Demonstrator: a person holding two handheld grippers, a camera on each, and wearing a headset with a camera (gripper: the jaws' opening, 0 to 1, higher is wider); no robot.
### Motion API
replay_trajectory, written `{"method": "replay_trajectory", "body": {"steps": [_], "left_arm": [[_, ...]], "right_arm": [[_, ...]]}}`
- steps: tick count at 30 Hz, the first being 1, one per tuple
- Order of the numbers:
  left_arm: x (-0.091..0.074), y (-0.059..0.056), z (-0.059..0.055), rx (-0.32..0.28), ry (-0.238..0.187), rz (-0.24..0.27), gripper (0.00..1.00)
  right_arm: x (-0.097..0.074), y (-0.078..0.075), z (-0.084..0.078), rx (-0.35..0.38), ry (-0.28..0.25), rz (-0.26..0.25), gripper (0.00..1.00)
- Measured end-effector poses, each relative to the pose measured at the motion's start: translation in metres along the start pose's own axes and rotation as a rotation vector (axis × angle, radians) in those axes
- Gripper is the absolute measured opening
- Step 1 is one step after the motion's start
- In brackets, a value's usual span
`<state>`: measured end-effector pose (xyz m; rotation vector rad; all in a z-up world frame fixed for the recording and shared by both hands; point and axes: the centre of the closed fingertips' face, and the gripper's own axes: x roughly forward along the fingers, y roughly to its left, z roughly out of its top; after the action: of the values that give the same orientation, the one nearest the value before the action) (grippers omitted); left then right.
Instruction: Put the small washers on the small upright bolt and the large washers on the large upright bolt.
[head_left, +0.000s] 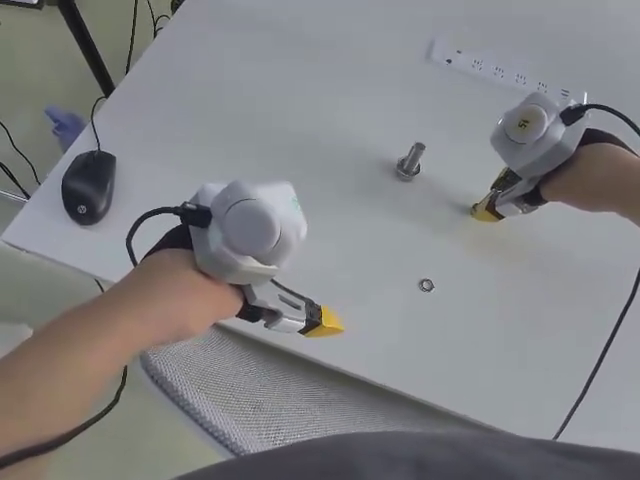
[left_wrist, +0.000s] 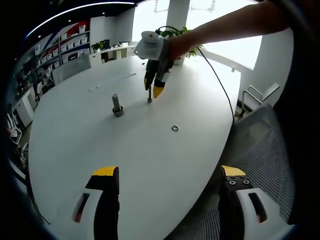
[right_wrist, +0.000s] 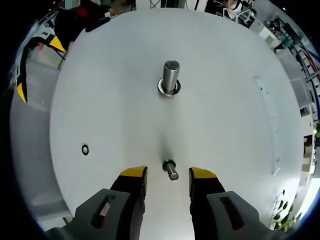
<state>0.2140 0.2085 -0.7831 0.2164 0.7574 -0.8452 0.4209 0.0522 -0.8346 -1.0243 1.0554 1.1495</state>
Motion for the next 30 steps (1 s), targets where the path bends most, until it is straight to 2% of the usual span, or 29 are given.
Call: {"method": "replay_trajectory", "body": {"steps": [7, 9, 11, 20, 23, 30], "left_arm": [[-0.005, 0.002, 0.009, 0.005, -0.026, 0.002, 0.83], [-0.006, 0.003, 0.015, 0.029, -0.057, 0.003, 0.85], [-0.006, 0.003, 0.015, 0.025, -0.053, 0.004, 0.86], [-0.003, 0.001, 0.012, -0.002, -0.058, -0.017, 0.88], [-0.004, 0.001, 0.016, -0.006, -0.072, -0.014, 0.89], [-0.007, 0.005, 0.022, 0.003, -0.091, 0.006, 0.92]], "right_arm": [[-0.018, 0.006, 0.009, 0.014, -0.028, -0.009, 0.35], [-0.023, 0.008, 0.010, 0.023, -0.037, -0.010, 0.35], [-0.017, 0.007, 0.008, 0.019, -0.039, -0.010, 0.35], [-0.030, 0.013, 0.004, 0.021, -0.044, -0.016, 0.35], [-0.032, 0.017, 0.005, 0.019, -0.057, -0.013, 0.35], [-0.036, 0.048, 0.007, -0.014, -0.071, 0.006, 0.35]]}}
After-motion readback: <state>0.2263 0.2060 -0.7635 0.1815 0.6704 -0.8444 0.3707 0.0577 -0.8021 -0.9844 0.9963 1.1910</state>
